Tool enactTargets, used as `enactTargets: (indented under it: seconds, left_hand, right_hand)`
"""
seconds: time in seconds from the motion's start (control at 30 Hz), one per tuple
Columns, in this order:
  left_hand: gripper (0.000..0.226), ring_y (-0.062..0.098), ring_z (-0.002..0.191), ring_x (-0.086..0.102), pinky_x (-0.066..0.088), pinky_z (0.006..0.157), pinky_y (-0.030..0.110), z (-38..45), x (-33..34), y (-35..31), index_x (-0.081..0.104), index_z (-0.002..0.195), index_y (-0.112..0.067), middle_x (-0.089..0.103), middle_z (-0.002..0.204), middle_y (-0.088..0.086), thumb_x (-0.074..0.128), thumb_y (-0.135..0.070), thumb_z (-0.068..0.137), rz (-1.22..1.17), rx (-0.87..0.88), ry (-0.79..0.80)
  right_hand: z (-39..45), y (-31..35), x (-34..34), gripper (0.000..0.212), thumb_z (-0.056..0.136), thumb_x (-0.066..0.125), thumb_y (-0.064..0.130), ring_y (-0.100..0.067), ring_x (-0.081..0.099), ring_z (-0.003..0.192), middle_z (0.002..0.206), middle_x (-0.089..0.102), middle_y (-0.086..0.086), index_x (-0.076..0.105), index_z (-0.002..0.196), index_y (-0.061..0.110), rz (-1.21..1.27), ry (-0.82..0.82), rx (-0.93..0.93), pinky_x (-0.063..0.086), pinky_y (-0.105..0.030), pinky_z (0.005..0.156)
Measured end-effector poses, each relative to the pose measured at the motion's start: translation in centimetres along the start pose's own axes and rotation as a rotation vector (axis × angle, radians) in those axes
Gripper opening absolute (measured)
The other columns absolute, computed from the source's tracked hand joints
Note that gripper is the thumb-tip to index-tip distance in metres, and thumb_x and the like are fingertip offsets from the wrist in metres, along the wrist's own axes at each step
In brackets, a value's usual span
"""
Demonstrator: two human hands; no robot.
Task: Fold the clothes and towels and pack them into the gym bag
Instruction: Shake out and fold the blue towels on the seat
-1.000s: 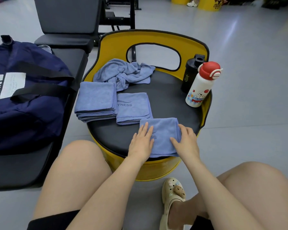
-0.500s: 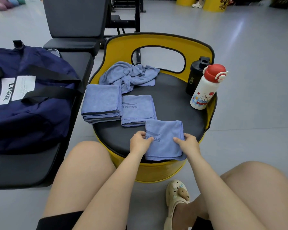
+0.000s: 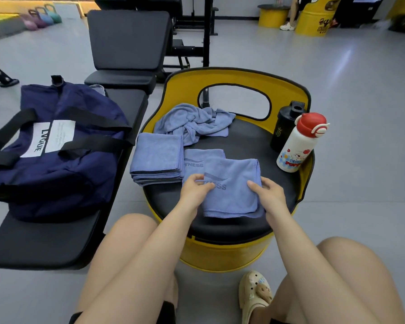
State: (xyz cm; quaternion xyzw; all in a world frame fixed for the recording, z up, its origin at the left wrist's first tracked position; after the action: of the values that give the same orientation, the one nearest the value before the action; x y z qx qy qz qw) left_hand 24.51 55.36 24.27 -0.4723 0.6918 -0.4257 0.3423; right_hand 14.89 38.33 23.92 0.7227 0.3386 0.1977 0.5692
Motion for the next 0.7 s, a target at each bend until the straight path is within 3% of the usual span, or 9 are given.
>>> enactTargets:
  seconds: [0.1,0.23,0.33,0.43,0.63,0.7]
  left_hand:
    - [0.024,0.021,0.098,0.06,0.046,0.077,0.03,1.4,-0.9,-1.6,0.053,0.104,-0.018,0.061,0.109,0.006,0.065,-0.009,0.085,0.029,0.028,-0.015]
    - [0.024,0.022,0.104,0.058,0.047,0.086,0.031,3.8,-1.8,-3.2,0.049,0.105,-0.019,0.06,0.117,0.009,0.062,-0.009,0.087,0.134,0.11,-0.056]
    - [0.03,0.017,0.099,0.053,0.043,0.083,0.027,5.8,-2.3,-4.2,0.049,0.118,-0.015,0.057,0.121,0.009,0.059,-0.01,0.09,0.236,0.165,-0.094]
    - [0.038,0.019,0.108,0.054,0.044,0.088,0.029,8.1,-3.0,-5.2,0.049,0.126,-0.014,0.055,0.124,0.01,0.061,-0.011,0.09,0.281,0.185,-0.136]
    - [0.041,0.023,0.119,0.05,0.032,0.076,0.012,11.1,-2.8,-5.5,0.046,0.132,-0.014,0.053,0.132,0.012,0.055,-0.006,0.093,0.503,0.268,-0.162]
    - [0.044,0.023,0.121,0.048,0.033,0.082,0.014,11.4,-2.6,-4.5,0.043,0.136,-0.015,0.051,0.133,0.011,0.051,-0.005,0.094,0.577,0.282,-0.145]
  right_hand:
    - [1.3,1.4,1.3,0.03,0.089,0.065,0.011,-0.02,0.061,0.101,0.109,0.065,-0.003,0.063,0.118,0.007,0.01,0.012,-0.009,0.05,-0.032,0.086]
    - [4.0,2.5,3.3,0.03,0.088,0.064,0.011,-0.02,0.063,0.102,0.111,0.068,-0.004,0.063,0.118,0.008,-0.031,0.063,-0.008,0.051,-0.034,0.09]
    - [6.4,3.3,5.1,0.03,0.088,0.064,0.012,-0.02,0.064,0.101,0.111,0.069,-0.005,0.064,0.118,0.009,-0.098,0.104,-0.01,0.052,-0.035,0.09]
    - [8.9,4.0,6.6,0.025,0.088,0.066,0.013,-0.021,0.065,0.101,0.109,0.069,-0.005,0.065,0.112,0.011,-0.149,0.109,-0.026,0.052,-0.04,0.093]
    - [12.2,3.2,8.9,0.019,0.089,0.065,0.013,-0.022,0.063,0.102,0.101,0.066,-0.002,0.064,0.108,0.013,-0.249,0.144,-0.023,0.051,-0.039,0.093]
    - [12.5,2.1,9.2,0.024,0.089,0.064,0.014,-0.02,0.062,0.099,0.106,0.067,-0.004,0.064,0.113,0.009,-0.306,0.167,-0.011,0.051,-0.036,0.091]
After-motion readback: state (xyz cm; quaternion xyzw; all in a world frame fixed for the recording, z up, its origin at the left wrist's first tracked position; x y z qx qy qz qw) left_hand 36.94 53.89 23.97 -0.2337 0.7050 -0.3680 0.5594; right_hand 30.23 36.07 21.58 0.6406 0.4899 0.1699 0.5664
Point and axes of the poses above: each hand's wrist, its own z-axis towards the middle knuckle, its own x-axis out of the palm, y = z × x, the point moved 4 cm from there along z, towards the middle knuckle
